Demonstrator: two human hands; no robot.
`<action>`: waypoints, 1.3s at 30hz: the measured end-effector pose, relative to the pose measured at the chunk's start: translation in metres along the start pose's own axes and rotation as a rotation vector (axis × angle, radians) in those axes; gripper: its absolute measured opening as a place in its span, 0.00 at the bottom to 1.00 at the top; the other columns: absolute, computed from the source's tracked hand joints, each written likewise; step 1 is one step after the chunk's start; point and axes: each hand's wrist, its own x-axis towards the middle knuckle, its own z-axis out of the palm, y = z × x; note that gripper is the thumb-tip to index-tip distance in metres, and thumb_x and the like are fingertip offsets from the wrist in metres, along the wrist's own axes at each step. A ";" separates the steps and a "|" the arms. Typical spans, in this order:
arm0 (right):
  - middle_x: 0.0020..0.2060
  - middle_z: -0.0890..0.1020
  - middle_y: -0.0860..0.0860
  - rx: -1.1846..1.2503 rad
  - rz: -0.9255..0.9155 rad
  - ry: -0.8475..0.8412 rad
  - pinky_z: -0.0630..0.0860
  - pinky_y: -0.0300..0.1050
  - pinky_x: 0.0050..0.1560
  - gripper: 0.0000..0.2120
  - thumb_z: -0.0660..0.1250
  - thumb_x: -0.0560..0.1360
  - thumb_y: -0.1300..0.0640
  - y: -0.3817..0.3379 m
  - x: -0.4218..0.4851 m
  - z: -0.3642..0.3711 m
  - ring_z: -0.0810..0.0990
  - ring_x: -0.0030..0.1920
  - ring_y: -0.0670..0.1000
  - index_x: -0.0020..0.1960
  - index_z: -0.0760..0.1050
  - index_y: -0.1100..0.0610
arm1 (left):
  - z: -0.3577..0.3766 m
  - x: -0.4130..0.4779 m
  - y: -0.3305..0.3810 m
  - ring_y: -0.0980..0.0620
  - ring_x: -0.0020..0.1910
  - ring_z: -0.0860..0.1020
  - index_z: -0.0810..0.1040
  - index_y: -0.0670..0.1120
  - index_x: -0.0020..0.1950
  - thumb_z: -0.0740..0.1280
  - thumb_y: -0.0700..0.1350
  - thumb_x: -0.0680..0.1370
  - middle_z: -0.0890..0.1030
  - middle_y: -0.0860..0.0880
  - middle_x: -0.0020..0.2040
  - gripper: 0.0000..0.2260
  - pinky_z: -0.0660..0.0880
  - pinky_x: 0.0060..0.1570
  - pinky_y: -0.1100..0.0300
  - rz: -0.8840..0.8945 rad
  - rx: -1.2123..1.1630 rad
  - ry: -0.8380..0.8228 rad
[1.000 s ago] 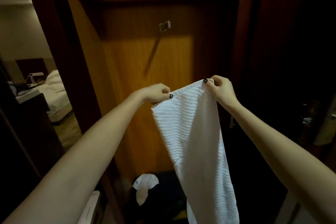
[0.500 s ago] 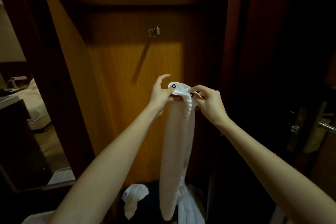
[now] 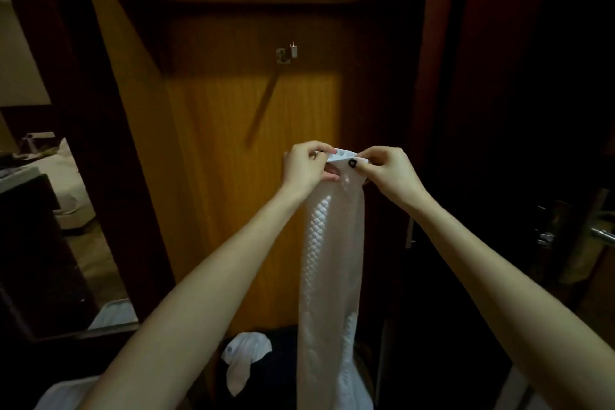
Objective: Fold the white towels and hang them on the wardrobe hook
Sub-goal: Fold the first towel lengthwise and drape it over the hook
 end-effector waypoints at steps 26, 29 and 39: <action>0.61 0.76 0.53 0.203 0.066 0.040 0.73 0.41 0.58 0.21 0.69 0.77 0.54 0.006 0.025 -0.051 0.75 0.58 0.47 0.68 0.69 0.55 | 0.031 0.010 0.013 0.54 0.47 0.80 0.76 0.43 0.57 0.73 0.34 0.72 0.81 0.47 0.51 0.16 0.79 0.45 0.63 0.144 -0.288 -0.240; 0.51 0.80 0.48 0.045 0.018 -0.019 0.78 0.39 0.48 0.19 0.73 0.73 0.49 0.001 0.034 -0.050 0.80 0.50 0.47 0.61 0.75 0.54 | 0.027 0.016 0.015 0.53 0.48 0.80 0.76 0.42 0.59 0.73 0.34 0.71 0.81 0.46 0.51 0.17 0.79 0.46 0.62 0.183 -0.242 -0.242; 0.54 0.84 0.51 0.415 0.087 -0.170 0.79 0.44 0.52 0.16 0.72 0.74 0.58 0.019 0.036 -0.008 0.83 0.54 0.50 0.60 0.77 0.58 | -0.007 0.038 0.017 0.52 0.45 0.80 0.76 0.42 0.51 0.74 0.36 0.71 0.81 0.47 0.46 0.12 0.80 0.45 0.53 0.215 -0.213 -0.050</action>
